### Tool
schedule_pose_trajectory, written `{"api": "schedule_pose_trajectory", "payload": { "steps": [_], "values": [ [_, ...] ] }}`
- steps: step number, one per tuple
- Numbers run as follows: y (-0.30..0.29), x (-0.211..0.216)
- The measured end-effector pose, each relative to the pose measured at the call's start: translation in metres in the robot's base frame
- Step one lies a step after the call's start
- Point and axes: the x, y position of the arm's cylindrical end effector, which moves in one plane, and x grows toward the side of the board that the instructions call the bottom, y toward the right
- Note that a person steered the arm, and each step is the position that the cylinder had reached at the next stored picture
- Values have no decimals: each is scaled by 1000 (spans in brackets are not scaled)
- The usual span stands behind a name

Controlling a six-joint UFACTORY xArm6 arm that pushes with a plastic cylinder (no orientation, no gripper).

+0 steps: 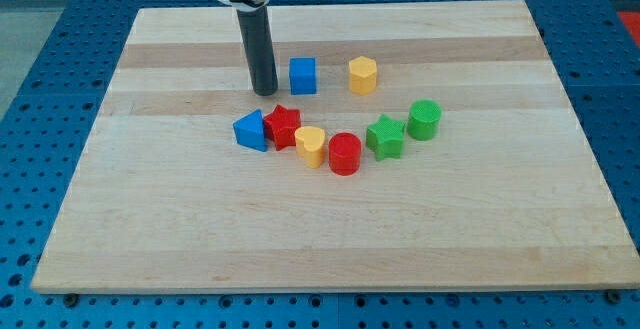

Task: Slightly push the red star towards bottom

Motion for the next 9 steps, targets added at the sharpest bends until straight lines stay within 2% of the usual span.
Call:
{"api": "schedule_pose_trajectory", "payload": {
  "steps": [2,6,9],
  "values": [
    [0,20],
    [38,28],
    [38,40]
  ]
}}
